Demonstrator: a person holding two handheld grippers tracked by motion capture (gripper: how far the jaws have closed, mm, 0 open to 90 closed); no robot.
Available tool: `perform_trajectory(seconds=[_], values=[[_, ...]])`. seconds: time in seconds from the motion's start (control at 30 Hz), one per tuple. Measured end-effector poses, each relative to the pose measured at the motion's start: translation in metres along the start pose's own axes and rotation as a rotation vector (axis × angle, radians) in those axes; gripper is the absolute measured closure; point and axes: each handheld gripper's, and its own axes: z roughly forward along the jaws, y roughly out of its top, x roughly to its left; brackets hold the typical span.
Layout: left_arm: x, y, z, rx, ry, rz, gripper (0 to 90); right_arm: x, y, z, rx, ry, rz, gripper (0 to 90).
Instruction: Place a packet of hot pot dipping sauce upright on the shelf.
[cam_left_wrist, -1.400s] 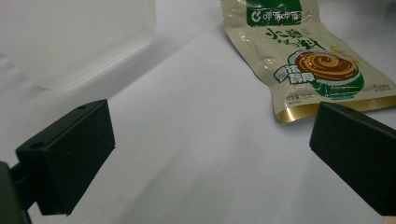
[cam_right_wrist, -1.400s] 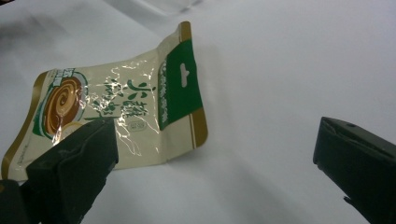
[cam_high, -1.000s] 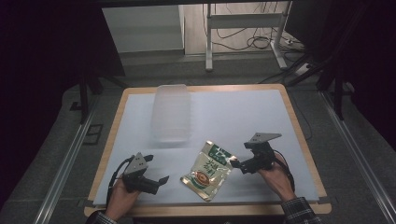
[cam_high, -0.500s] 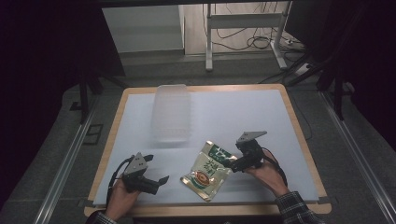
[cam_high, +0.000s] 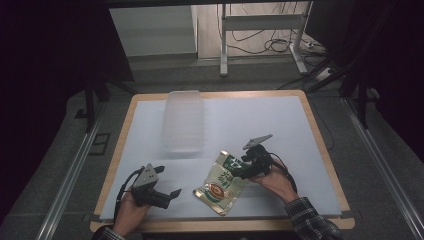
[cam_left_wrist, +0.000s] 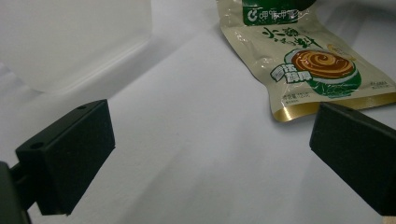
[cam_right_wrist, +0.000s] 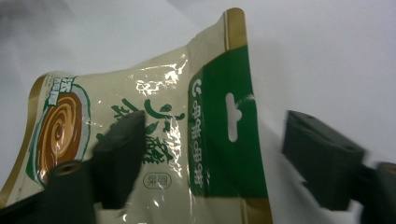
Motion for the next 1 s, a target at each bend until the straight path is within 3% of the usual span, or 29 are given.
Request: perform_trajectory(seconds=[0.17, 0.2, 0.23, 0.43, 0.67, 1.0], values=[[0.000, 0.000, 0.000, -0.001, 0.000, 0.002, 0.0, 0.004, 0.006, 0.006, 0.028, 0.011, -0.037, 47.2], [0.000, 0.000, 0.000, -0.001, 0.000, 0.002, 0.0, 0.004, 0.006, 0.006, 0.028, 0.011, -0.037, 47.2], [-0.001, 0.000, 0.000, -0.001, 0.000, 0.002, 0.0, 0.006, 0.007, 0.008, 0.045, -0.002, -0.063, 55.5], [-0.001, 0.000, 0.001, 0.001, -0.002, 0.004, 0.0, 0.011, 0.009, 0.010, 0.068, -0.023, -0.126, 74.6], [-0.002, 0.000, 0.001, 0.001, -0.004, 0.006, 0.0, 0.016, 0.010, 0.016, 0.094, -0.008, -0.141, 88.2], [-0.001, 0.000, 0.000, -0.004, -0.002, 0.003, 0.0, 0.024, 0.012, 0.009, 0.068, -0.028, -0.182, 89.0]])
